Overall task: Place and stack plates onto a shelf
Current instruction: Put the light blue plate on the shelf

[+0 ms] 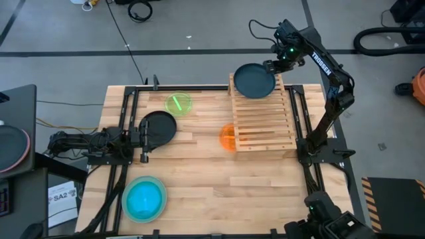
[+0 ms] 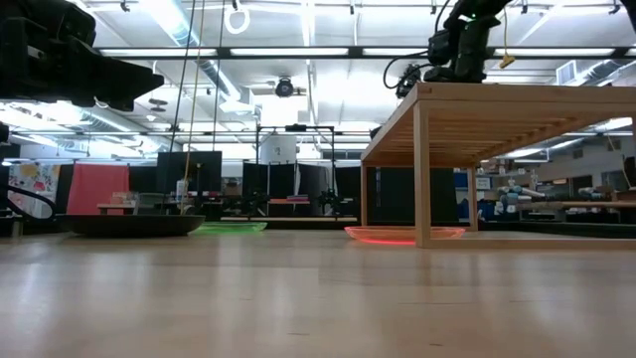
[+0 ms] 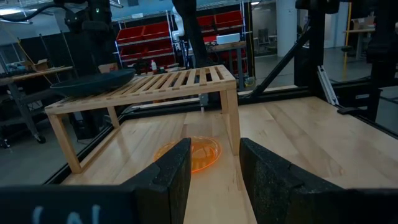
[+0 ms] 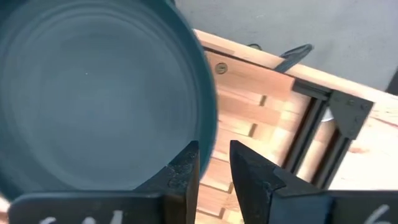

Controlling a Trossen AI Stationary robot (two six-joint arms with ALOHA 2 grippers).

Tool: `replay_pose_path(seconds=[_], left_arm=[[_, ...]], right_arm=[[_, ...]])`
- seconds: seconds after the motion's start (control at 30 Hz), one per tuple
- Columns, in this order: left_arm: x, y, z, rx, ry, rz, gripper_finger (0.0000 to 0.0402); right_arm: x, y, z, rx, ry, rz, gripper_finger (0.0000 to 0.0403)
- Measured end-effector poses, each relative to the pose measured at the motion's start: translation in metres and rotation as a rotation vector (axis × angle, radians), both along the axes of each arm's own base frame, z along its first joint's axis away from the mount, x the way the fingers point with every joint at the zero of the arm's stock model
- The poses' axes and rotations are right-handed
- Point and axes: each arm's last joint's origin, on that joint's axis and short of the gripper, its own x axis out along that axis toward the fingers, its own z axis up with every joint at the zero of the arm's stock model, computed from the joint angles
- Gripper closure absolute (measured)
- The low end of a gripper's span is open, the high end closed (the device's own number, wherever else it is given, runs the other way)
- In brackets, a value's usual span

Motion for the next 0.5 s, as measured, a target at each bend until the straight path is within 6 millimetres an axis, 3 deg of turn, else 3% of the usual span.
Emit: replay_pose_path(seconds=[0.5], left_arm=[[0.0000,0.0000,0.0000,0.000,0.000,0.000,0.0260]], right_arm=[[-0.0001,0.0000,0.0001,-0.001,0.002,-0.006,0.0250]])
